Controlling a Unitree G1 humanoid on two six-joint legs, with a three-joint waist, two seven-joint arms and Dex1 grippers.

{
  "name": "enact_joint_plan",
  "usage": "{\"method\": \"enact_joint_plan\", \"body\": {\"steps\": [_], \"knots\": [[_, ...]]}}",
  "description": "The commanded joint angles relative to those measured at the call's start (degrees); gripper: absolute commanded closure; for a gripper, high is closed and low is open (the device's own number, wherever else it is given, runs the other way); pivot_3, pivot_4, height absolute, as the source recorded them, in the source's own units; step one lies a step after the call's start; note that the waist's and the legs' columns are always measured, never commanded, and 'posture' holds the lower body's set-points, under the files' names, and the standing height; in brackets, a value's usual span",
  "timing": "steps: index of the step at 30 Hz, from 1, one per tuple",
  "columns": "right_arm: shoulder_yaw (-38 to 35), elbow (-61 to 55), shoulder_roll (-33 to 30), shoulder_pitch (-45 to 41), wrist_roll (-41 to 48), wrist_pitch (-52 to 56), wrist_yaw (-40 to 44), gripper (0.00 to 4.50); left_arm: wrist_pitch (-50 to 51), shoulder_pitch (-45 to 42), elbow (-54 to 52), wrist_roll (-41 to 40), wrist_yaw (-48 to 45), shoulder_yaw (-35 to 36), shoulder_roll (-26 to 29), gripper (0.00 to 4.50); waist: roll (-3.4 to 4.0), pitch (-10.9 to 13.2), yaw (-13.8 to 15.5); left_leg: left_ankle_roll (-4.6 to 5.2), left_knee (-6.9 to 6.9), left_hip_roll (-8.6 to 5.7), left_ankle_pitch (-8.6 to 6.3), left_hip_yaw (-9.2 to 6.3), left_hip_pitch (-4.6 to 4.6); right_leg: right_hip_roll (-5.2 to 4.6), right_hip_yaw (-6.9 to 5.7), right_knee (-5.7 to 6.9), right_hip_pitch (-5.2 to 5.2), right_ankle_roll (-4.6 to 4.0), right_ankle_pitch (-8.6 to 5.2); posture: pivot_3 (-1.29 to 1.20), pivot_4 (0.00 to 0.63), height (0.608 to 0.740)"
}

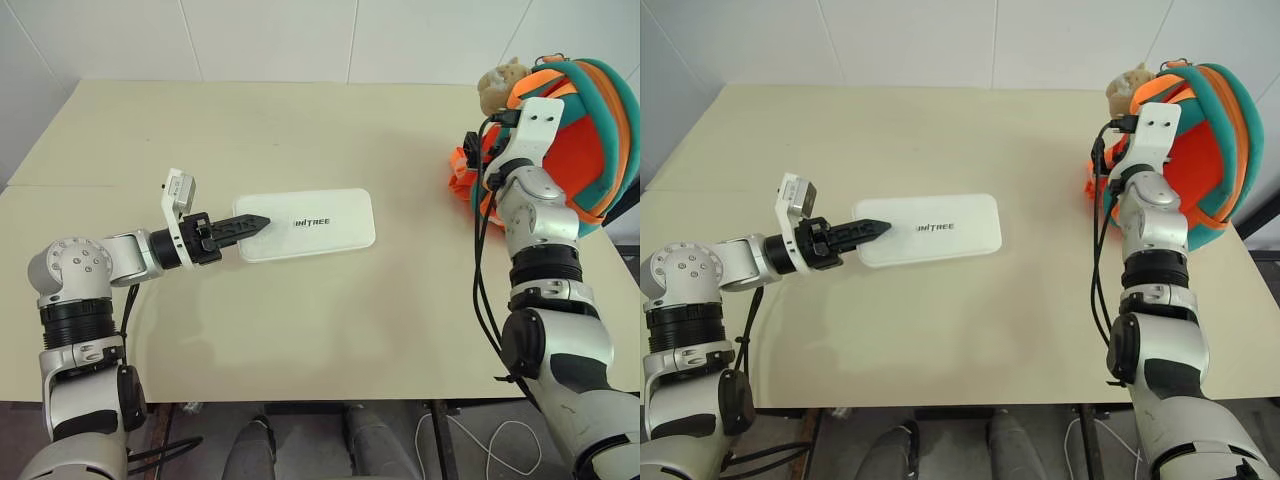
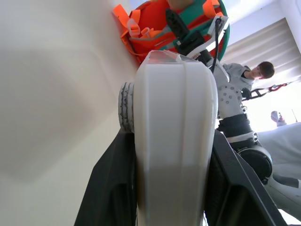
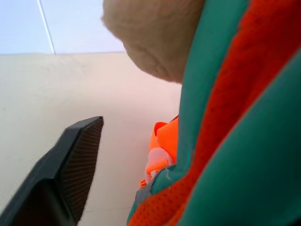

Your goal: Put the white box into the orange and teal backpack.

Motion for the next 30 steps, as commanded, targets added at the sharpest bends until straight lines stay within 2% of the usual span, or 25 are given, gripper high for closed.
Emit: {"method": "enact_joint_plan", "body": {"steps": [1,4,9,10,18,21,24,30], "knots": [[0.3,-0.2,-0.8,-2.7,0.0,-3.6,0.6,1.54,-3.9,-1.8,-0.3,-1.2,3.9,6.4,-0.5,3.18,0.00,0.0,-0.2,0.00,-0.04,0.00,0.00,0.00,0.01,0.00,0.00,-0.03,0.00,0.00,0.00,0.00,0.150,0.740],[0.4,-2.3,-0.6,-2.6,0.9,-3.1,2.7,2.55,-6.5,-2.3,1.1,-0.9,6.3,9.1,-0.5,3.18,0.00,0.0,-0.3,-0.03,-0.09,0.02,0.01,0.00,0.01,0.00,0.00,-0.06,-0.01,0.00,0.00,0.00,0.150,0.740],[2.6,-16.4,0.5,0.7,4.7,3.0,11.7,4.29,-14.8,-4.7,7.4,4.8,9.7,9.3,1.9,3.18,0.02,0.0,-0.5,-0.06,-0.09,0.02,0.04,0.00,0.02,0.00,-0.01,-0.01,-0.01,0.00,0.00,0.00,0.150,0.740],[2.9,-19.1,0.6,1.6,5.3,4.2,12.7,4.50,-16.0,-5.0,8.3,5.6,9.6,8.9,2.3,3.18,0.02,0.0,-0.6,-0.06,-0.09,0.02,0.04,-0.01,0.02,0.01,-0.02,0.00,-0.01,0.00,0.00,0.00,0.150,0.740],[7.4,-53.8,0.1,11.0,21.5,26.1,26.3,4.50,-26.8,-12.2,21.1,13.1,7.0,5.4,6.0,3.18,0.05,0.0,-0.6,-0.10,-0.19,0.04,0.06,-0.03,-0.04,0.01,-0.06,0.28,-0.15,-0.01,-0.01,0.00,0.150,0.740],[7.1,-61.2,-0.9,12.5,27.1,32.7,28.2,4.50,-28.6,-14.1,24.1,14.4,5.4,4.6,6.7,3.18,0.05,0.0,-0.6,-0.09,-0.21,0.04,0.05,-0.03,-0.04,0.02,-0.07,0.27,-0.18,-0.04,-0.02,0.00,0.150,0.740],[6.6,-71.4,-4.1,14.2,36.3,40.9,31.7,4.50,-30.8,-16.1,27.0,16.0,3.1,3.4,7.7,3.18,0.06,0.0,0.1,-0.08,-0.21,0.05,0.05,-0.04,-0.05,0.02,-0.10,0.23,-0.19,-0.09,-0.07,0.00,0.150,0.740],[4.3,-79.6,-8.5,15.9,47.9,47.7,32.5,4.50,-34.0,-18.6,31.3,18.1,0.6,2.3,8.6,3.18,0.05,0.0,1.0,-0.07,-0.21,0.05,0.04,-0.06,-0.07,0.02,-0.14,0.15,-0.21,-0.14,-0.11,0.00,0.150,0.740]]}}
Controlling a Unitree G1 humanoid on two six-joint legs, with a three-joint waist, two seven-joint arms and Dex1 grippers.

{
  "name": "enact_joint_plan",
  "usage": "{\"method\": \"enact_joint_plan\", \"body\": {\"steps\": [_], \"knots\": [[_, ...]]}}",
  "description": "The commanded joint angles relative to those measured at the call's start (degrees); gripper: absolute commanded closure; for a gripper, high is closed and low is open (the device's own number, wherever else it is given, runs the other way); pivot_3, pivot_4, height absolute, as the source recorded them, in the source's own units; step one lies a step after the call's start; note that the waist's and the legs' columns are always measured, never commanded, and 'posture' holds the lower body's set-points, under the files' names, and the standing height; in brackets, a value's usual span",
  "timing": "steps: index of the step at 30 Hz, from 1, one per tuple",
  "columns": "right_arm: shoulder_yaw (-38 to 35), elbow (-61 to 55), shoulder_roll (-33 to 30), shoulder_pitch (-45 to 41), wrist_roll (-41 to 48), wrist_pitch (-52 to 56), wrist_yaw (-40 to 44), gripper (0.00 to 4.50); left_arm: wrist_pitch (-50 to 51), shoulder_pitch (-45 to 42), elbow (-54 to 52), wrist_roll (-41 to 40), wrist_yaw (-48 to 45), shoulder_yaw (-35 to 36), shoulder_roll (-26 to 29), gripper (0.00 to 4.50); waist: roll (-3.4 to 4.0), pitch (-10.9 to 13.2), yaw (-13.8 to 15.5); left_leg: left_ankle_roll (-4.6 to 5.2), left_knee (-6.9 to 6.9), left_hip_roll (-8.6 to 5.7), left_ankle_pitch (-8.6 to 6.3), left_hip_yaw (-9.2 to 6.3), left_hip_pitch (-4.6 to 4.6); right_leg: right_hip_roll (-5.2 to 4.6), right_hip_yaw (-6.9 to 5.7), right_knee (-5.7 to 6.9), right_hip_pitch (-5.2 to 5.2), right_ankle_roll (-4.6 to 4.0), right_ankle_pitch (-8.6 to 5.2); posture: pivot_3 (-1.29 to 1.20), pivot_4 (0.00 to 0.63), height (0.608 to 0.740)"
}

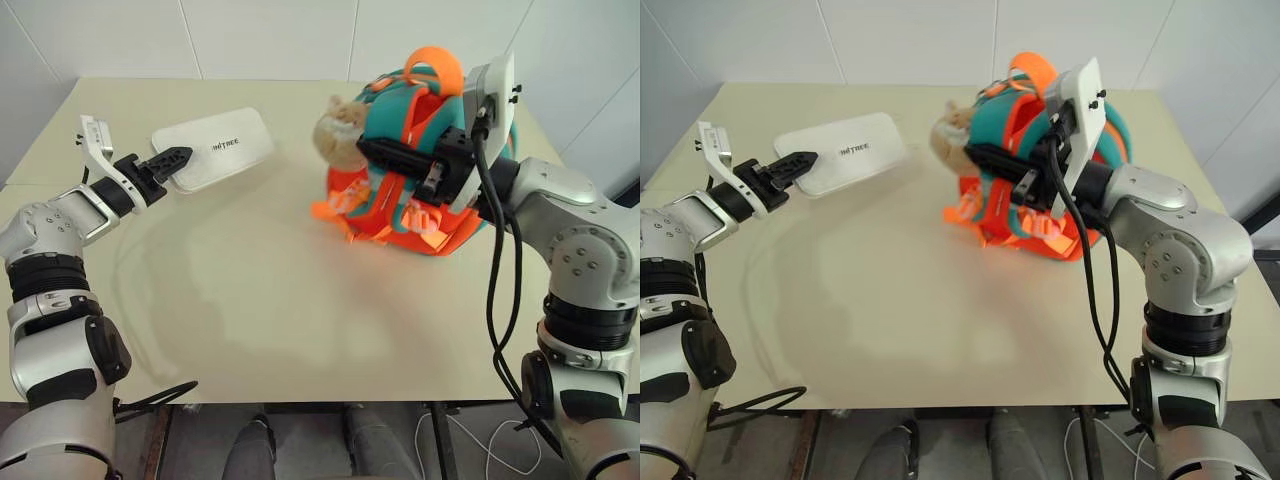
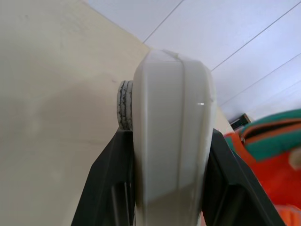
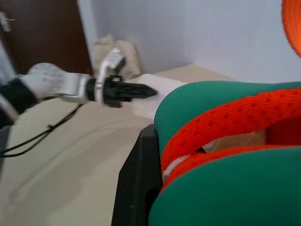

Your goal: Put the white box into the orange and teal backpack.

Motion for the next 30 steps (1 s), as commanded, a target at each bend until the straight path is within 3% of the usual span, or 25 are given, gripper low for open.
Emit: {"method": "enact_joint_plan", "body": {"steps": [1,5,9,15,21,30], "knots": [[-3.7,-5.5,-2.8,0.7,6.1,1.4,0.8,4.50,-2.6,-2.4,1.0,0.9,-2.4,0.2,1.6,3.18,0.00,0.0,0.4,0.00,0.02,0.00,0.00,0.00,0.00,0.00,0.00,0.00,0.00,0.00,0.00,0.00,0.150,0.740],[-5.4,-7.5,-5.2,2.3,12.6,2.8,0.8,4.50,-4.1,-3.3,2.4,1.7,-4.4,-0.3,1.8,3.18,-0.01,0.0,1.1,0.01,0.03,0.00,0.00,0.00,-0.01,0.00,-0.01,0.00,0.00,0.00,-0.01,0.00,0.150,0.740],[-4.6,-9.4,-7.7,6.9,12.9,1.9,1.4,4.50,-9.4,-2.5,0.4,2.9,-9.5,-1.4,1.8,3.18,-0.01,0.0,1.4,0.01,0.03,0.00,0.00,0.00,-0.03,0.00,-0.03,-0.03,0.00,-0.01,-0.01,0.00,0.150,0.740],[-5.3,-12.0,-10.8,14.0,13.9,1.6,0.5,4.50,-20.4,5.6,-12.0,0.1,-27.0,-1.1,2.5,3.18,-0.01,0.0,1.3,0.01,0.00,0.02,-0.01,0.02,-0.05,-0.01,-0.02,-0.11,0.01,-0.04,-0.02,0.00,0.150,0.740],[-7.0,-12.9,-13.1,19.7,14.5,1.2,-0.3,4.50,-17.8,7.8,-17.3,-5.5,-36.7,1.3,5.0,3.18,-0.02,0.0,1.4,0.03,0.15,0.03,-0.01,0.01,-0.04,0.01,-0.04,0.01,0.02,-0.07,-0.05,0.00,0.150,0.740],[-5.8,-11.9,-12.9,21.2,13.4,-0.7,-1.7,4.50,-10.4,6.1,-20.7,-7.6,-42.4,-2.0,8.4,3.18,-0.03,0.0,1.5,0.05,0.28,0.03,-0.02,-0.01,0.01,0.02,-0.05,0.07,0.11,-0.06,-0.05,0.00,0.150,0.740]]}}
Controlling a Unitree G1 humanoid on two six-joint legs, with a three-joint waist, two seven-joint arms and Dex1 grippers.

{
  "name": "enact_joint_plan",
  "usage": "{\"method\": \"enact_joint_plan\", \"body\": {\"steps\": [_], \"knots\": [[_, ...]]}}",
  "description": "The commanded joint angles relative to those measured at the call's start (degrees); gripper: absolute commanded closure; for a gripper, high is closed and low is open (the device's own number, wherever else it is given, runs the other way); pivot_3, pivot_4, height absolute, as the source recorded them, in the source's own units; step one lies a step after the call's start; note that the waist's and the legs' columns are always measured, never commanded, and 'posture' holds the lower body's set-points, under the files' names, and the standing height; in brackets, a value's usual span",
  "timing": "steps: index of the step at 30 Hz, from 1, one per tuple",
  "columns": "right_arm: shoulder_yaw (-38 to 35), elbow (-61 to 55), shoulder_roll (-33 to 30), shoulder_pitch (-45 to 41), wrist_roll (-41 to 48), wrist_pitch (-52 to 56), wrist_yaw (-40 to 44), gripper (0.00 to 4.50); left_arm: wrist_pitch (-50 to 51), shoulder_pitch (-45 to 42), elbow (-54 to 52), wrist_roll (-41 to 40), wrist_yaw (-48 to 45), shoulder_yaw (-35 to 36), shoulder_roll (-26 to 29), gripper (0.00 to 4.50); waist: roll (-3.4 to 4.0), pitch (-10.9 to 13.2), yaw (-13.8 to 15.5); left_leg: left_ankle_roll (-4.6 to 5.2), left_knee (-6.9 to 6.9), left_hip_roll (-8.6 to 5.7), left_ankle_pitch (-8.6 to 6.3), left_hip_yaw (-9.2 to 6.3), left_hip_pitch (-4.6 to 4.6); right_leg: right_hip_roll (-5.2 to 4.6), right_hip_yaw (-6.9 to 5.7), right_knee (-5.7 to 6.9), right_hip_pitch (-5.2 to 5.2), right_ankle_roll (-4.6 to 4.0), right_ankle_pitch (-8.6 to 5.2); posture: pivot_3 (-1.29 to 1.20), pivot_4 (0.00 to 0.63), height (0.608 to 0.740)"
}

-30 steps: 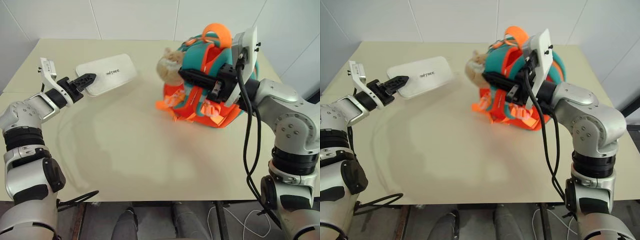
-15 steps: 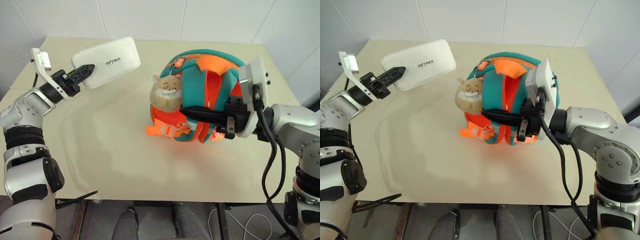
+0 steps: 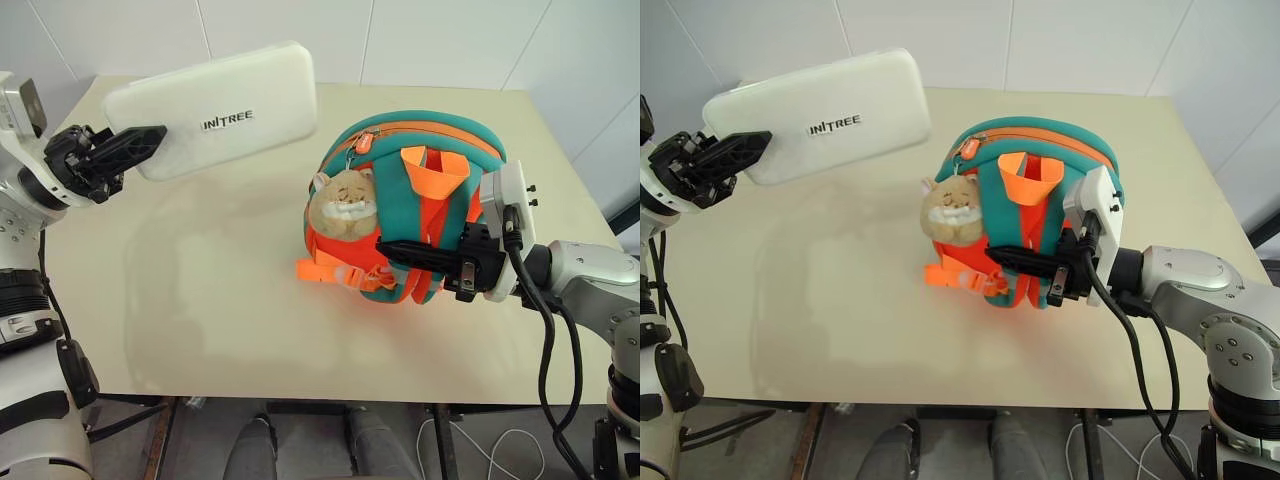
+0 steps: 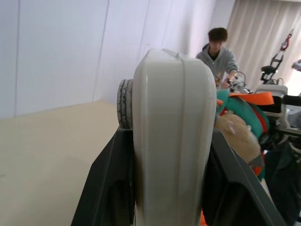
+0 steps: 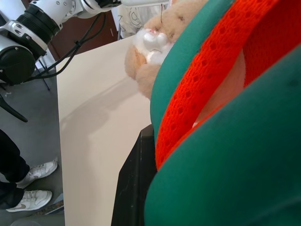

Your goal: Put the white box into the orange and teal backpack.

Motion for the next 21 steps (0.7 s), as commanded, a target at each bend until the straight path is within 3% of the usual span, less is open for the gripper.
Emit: {"method": "enact_joint_plan", "body": {"steps": [1,14,21], "knots": [[-0.9,-0.6,-0.6,0.2,0.0,-2.0,-0.5,4.50,1.7,-2.0,-3.5,-2.4,-2.0,-0.1,1.3,3.18,0.00,0.0,0.1,0.00,0.00,0.00,0.00,0.00,0.00,0.00,-0.01,0.00,0.00,0.00,0.00,0.00,0.150,0.740],[0.5,0.9,-1.3,0.5,-2.0,-3.3,0.4,4.50,-0.4,-2.8,-6.2,2.5,-4.8,-8.7,0.8,3.18,0.00,0.0,0.1,0.01,0.06,0.00,-0.01,-0.02,0.00,0.00,-0.01,0.01,0.02,0.00,0.00,0.00,0.150,0.740],[0.9,1.4,-1.8,0.2,-2.9,-3.4,1.3,4.50,-7.0,-8.6,-2.1,11.8,-10.0,-18.5,2.2,3.18,0.00,0.0,1.0,0.02,0.09,0.00,-0.01,-0.02,0.00,0.02,-0.02,0.00,0.03,0.00,-0.01,0.00,0.150,0.740]]}}
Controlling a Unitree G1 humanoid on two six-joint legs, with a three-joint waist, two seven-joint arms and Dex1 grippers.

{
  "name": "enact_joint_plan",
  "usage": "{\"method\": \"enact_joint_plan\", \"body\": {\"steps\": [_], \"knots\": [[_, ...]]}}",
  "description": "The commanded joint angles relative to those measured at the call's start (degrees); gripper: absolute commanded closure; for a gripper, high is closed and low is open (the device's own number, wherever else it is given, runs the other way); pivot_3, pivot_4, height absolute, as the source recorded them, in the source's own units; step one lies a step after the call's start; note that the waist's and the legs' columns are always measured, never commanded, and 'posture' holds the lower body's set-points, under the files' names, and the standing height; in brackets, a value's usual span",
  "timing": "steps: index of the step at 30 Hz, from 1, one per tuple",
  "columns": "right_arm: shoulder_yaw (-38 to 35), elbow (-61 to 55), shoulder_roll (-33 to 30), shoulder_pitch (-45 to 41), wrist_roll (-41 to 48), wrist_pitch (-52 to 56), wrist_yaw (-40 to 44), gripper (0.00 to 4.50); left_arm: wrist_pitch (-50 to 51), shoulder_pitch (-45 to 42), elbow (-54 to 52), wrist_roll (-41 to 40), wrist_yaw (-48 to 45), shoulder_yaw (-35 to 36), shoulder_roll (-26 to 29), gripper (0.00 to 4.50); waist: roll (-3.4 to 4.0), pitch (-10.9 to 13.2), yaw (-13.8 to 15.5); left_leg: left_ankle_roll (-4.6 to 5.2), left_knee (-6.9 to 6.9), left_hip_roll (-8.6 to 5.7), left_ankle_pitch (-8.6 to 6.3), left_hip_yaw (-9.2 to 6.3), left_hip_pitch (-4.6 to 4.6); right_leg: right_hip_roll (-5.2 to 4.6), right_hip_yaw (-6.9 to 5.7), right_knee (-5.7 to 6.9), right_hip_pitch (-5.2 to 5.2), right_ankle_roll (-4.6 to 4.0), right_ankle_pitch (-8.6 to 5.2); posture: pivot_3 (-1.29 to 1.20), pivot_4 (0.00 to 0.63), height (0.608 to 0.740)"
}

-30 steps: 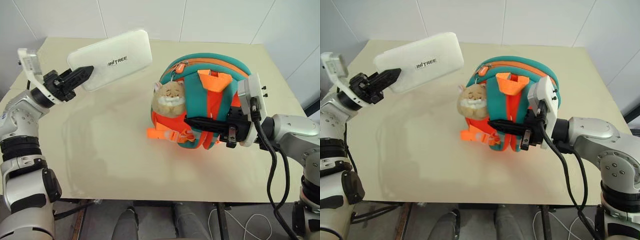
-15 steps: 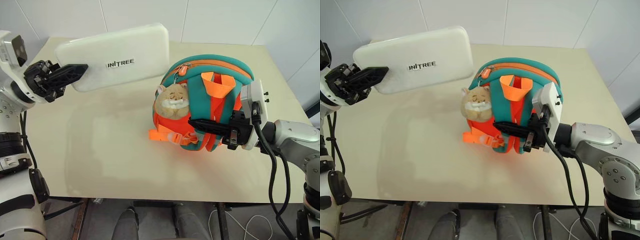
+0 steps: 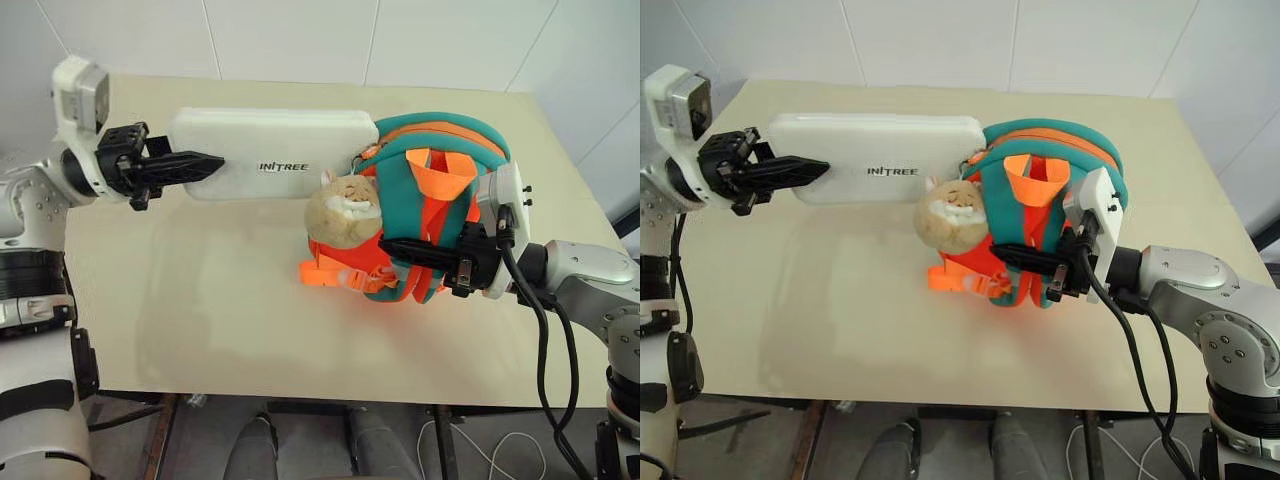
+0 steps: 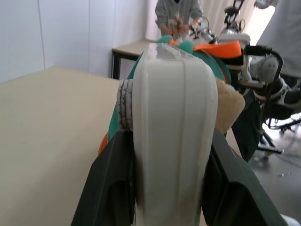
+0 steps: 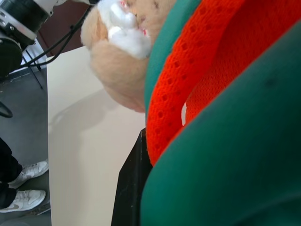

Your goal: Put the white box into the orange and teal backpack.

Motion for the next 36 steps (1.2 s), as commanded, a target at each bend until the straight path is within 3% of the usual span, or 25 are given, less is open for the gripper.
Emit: {"method": "enact_joint_plan", "body": {"steps": [1,13,27,36], "knots": [[-0.6,-0.2,-0.9,-0.4,-0.3,-1.5,0.7,4.50,-4.5,-2.9,1.3,5.6,-4.0,-5.0,1.7,3.18,0.00,0.0,0.1,0.00,0.00,0.00,0.00,0.00,0.00,0.01,0.00,0.00,0.00,0.00,0.00,0.00,0.150,0.740],[0.4,0.0,-0.4,-0.8,-1.5,-1.9,1.0,4.50,-10.3,-13.0,9.2,15.0,-4.7,-14.5,-2.6,3.20,0.00,0.0,0.2,0.04,0.05,0.00,-0.02,0.00,-0.02,0.01,0.01,0.01,0.01,0.01,-0.01,0.00,0.150,0.740],[2.4,1.3,1.2,-1.8,-2.2,-3.3,1.5,4.50,-5.5,-17.0,14.9,21.1,7.3,-18.4,-21.2,3.20,0.00,0.0,0.2,0.13,0.21,0.00,-0.07,-0.02,-0.03,0.03,0.01,0.06,0.08,0.04,-0.02,0.00,0.150,0.740],[3.2,1.6,1.8,-2.2,-2.8,-3.8,1.3,4.50,-6.7,-19.2,19.8,22.5,18.1,-15.8,-31.5,3.20,0.00,0.0,0.4,0.16,0.43,-0.02,-0.09,-0.03,-0.04,0.03,0.02,0.07,0.16,0.12,0.02,0.00,0.150,0.740]]}}
